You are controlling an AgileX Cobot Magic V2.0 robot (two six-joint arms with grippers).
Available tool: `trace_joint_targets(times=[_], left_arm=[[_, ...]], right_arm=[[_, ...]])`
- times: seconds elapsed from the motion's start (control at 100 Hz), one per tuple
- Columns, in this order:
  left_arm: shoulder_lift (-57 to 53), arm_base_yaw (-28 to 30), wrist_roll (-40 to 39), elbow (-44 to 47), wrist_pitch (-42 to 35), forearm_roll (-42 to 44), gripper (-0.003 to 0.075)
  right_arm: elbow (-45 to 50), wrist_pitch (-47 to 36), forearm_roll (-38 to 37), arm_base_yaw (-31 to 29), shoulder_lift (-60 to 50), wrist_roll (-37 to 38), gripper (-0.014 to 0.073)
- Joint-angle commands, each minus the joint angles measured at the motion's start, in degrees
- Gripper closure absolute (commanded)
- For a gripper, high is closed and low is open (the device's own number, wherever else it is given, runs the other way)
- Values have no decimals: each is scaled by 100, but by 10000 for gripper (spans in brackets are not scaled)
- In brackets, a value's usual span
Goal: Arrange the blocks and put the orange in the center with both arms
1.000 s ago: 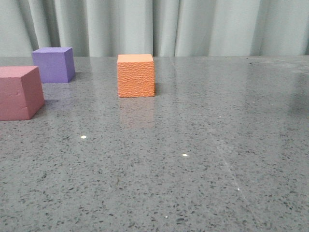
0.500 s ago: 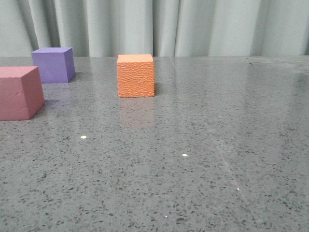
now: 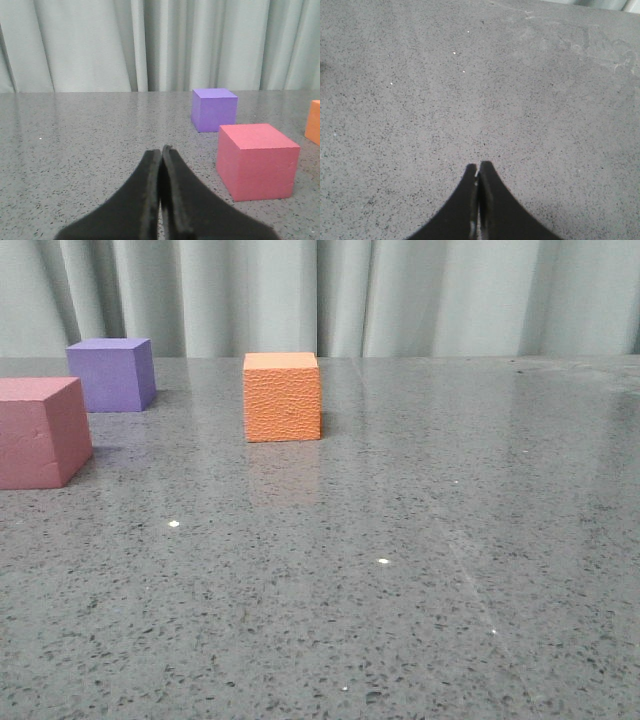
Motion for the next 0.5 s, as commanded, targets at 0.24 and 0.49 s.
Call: trace_joint_targets(times=[0.24,0.49], left_arm=[[-186,-31,-20,323,-439,-39,739],[-186,-31,-20,323,-439,-39,739]], right_arm=[[1465,-2386,-180,-578,-1146,-153,661],[2773,-3710,2256,-1810,-2640,-2323,661]])
